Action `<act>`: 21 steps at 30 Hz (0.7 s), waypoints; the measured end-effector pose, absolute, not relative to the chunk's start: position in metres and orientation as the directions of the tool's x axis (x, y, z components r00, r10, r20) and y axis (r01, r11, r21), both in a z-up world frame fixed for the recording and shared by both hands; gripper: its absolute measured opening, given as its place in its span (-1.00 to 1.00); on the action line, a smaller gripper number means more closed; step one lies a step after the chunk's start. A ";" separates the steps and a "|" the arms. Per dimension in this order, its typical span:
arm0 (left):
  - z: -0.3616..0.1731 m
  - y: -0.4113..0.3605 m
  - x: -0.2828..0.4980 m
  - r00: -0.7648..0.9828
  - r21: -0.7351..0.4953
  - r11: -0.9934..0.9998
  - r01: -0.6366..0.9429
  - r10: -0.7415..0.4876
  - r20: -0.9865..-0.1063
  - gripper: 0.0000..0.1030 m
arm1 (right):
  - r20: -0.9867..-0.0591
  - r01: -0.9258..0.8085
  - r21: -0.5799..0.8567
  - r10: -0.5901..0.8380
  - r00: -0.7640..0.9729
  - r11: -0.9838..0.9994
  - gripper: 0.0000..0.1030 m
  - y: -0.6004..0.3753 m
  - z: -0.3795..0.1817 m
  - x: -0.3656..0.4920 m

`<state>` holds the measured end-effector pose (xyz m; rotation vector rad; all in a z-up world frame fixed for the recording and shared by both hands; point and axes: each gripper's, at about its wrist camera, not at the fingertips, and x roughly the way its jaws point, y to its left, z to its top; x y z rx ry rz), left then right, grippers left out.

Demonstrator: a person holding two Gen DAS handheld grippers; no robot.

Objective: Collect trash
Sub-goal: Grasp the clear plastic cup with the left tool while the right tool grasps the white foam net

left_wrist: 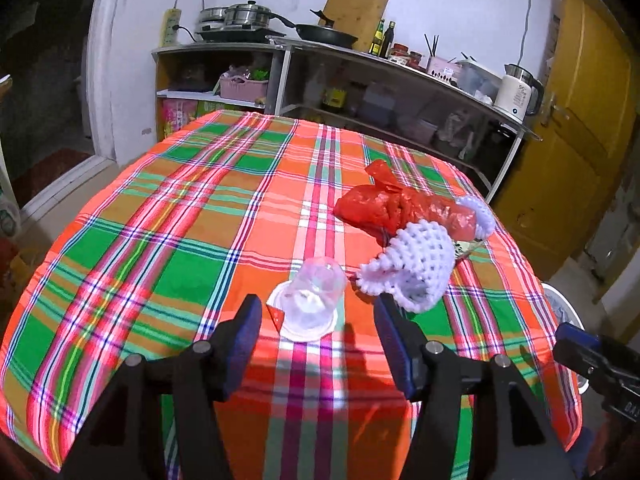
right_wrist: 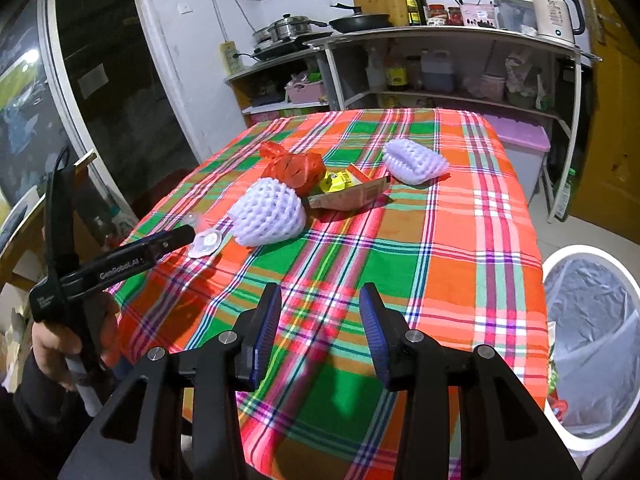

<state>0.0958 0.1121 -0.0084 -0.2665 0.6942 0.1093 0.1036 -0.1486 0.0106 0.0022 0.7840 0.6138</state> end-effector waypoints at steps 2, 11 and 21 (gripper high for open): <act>-0.011 0.112 0.101 0.761 -0.205 0.961 -0.186 0.009 -0.649 0.17 | -0.663 -0.518 0.222 0.517 0.541 0.826 -0.19 -0.146 0.010 0.106; -0.024 0.113 0.121 0.721 -0.189 0.962 -0.199 0.013 -0.693 -0.30 | -0.672 -0.526 0.229 0.524 0.523 0.819 -0.19 -0.127 0.008 0.121; -0.023 0.120 0.109 0.740 -0.218 0.958 -0.186 -0.009 -0.672 -0.31 | -0.680 -0.574 0.217 0.544 0.491 0.789 -0.19 -0.077 0.005 0.138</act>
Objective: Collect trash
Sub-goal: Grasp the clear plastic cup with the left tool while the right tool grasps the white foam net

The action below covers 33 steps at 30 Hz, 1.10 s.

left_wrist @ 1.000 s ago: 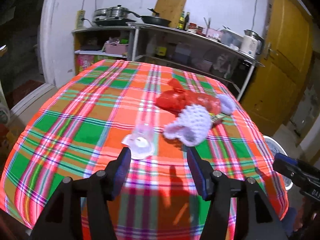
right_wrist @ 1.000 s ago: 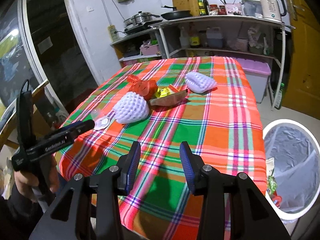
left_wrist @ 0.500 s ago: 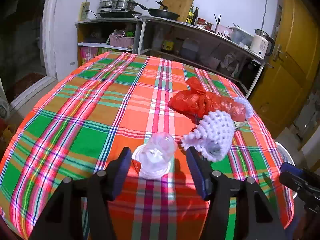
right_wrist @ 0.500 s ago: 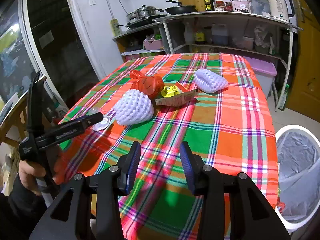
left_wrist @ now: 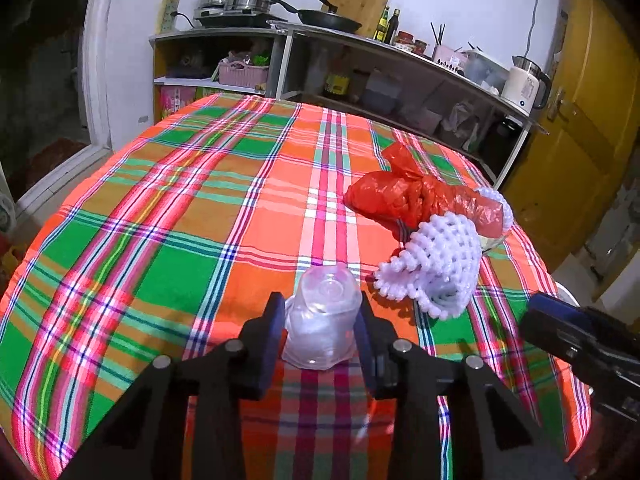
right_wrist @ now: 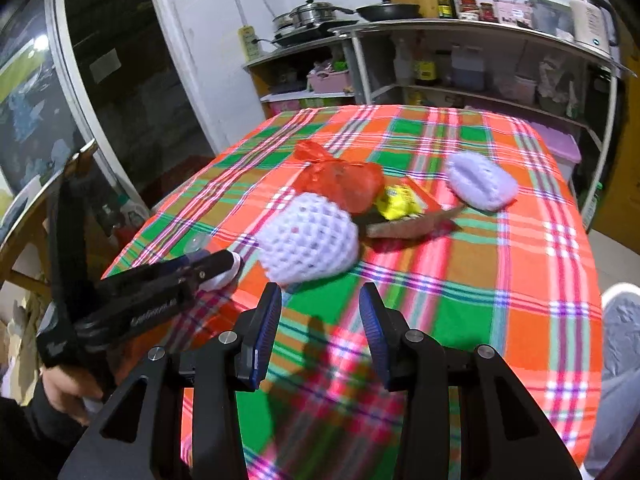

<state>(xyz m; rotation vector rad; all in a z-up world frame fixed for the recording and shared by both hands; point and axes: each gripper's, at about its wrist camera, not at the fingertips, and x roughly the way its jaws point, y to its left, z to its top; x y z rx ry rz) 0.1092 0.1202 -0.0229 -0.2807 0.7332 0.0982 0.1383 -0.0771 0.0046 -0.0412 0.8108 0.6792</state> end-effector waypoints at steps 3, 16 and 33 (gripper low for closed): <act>-0.024 0.126 0.105 0.744 -0.229 0.955 -0.186 -0.015 -0.668 -0.31 | -0.689 -0.574 0.214 0.539 0.485 0.790 -0.19 -0.062 0.001 0.146; -0.029 0.142 0.100 0.756 -0.280 0.945 -0.172 -0.055 -0.653 -0.31 | -0.751 -0.504 0.086 0.388 0.534 0.860 -0.15 -0.018 -0.016 0.164; -0.022 0.133 0.096 0.765 -0.274 0.950 -0.148 -0.066 -0.641 -0.31 | -0.722 -0.488 0.166 0.443 0.532 0.857 -0.81 -0.046 -0.006 0.149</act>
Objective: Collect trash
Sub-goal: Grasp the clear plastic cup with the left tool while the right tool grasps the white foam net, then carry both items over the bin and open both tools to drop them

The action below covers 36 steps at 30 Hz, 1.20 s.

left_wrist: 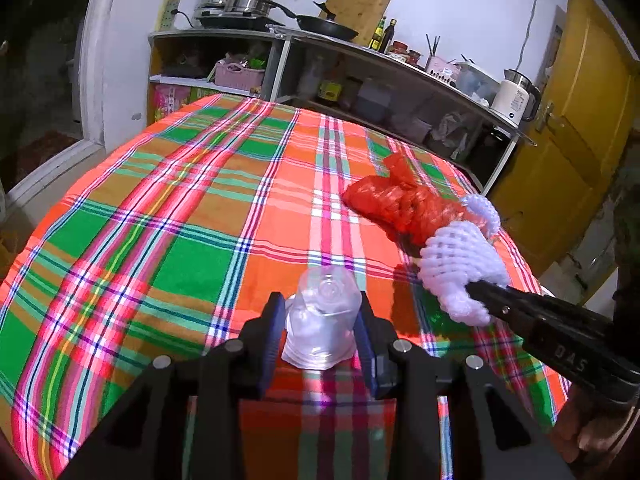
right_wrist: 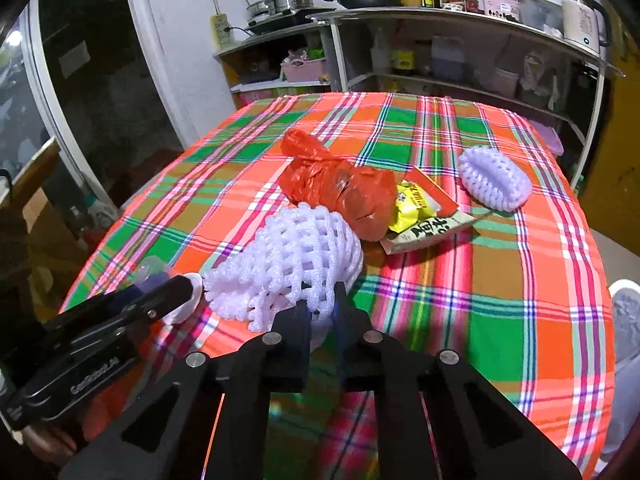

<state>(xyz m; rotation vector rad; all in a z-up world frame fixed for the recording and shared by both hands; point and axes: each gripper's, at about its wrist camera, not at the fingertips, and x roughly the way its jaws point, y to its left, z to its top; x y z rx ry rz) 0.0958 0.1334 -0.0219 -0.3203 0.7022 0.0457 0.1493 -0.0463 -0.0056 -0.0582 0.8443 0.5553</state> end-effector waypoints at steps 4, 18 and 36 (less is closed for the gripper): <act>-0.014 0.121 0.092 0.769 -0.265 0.956 -0.127 -0.073 -0.635 -0.31 | -0.706 -0.487 0.191 0.464 0.535 0.852 -0.81 -0.062 0.002 0.140; 0.012 0.058 0.087 0.781 -0.236 0.972 0.002 -0.149 -0.606 -0.31 | -0.662 -0.416 0.215 0.445 0.603 0.883 -0.81 -0.134 0.024 0.111; 0.030 -0.041 0.107 0.747 -0.199 0.958 0.205 -0.285 -0.601 -0.31 | -0.632 -0.216 0.252 0.330 0.701 0.943 -0.81 -0.252 0.032 0.103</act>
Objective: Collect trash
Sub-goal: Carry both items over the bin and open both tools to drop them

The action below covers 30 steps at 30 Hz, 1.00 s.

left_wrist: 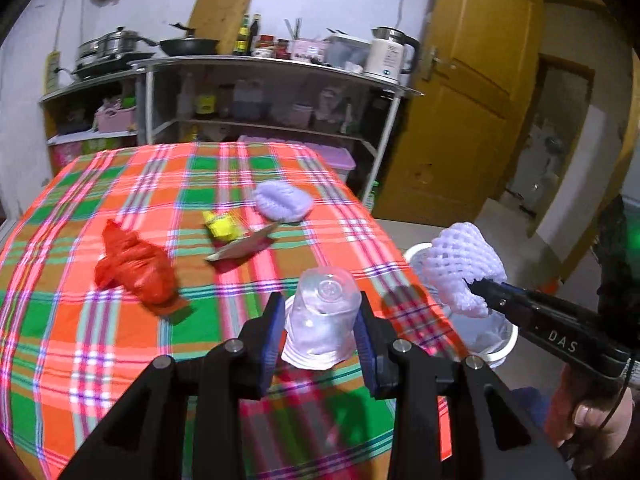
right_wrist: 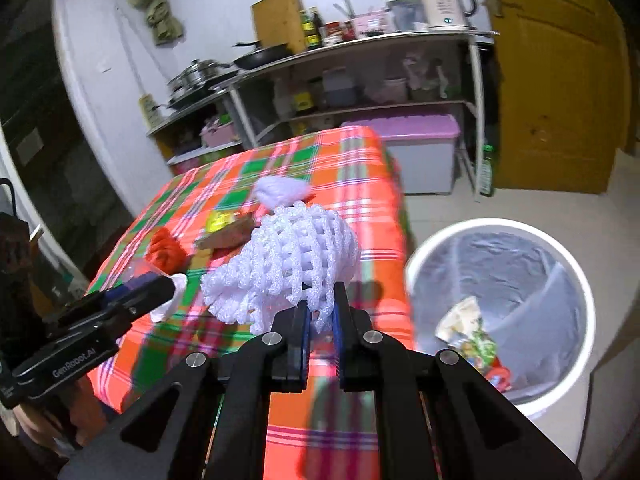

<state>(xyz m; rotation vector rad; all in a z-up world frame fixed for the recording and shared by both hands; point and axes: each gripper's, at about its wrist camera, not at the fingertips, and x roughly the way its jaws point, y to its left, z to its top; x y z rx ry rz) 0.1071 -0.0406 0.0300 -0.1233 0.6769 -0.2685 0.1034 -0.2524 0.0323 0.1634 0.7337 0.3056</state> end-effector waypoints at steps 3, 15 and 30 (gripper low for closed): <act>0.031 -0.059 0.112 0.737 -0.195 0.952 0.237 -0.307 -0.602 -0.31 | -0.633 -0.174 0.260 0.304 0.712 0.950 -0.81 -0.273 0.031 0.103; 0.027 -0.133 0.135 0.678 -0.188 0.914 0.359 -0.394 -0.621 -0.31 | -0.657 -0.029 0.278 0.212 0.723 0.960 -0.81 -0.348 0.011 0.103; -0.002 -0.200 0.164 0.570 -0.220 0.866 0.449 -0.467 -0.676 -0.31 | -0.728 0.085 0.295 0.166 0.666 0.952 -0.81 -0.398 -0.024 0.111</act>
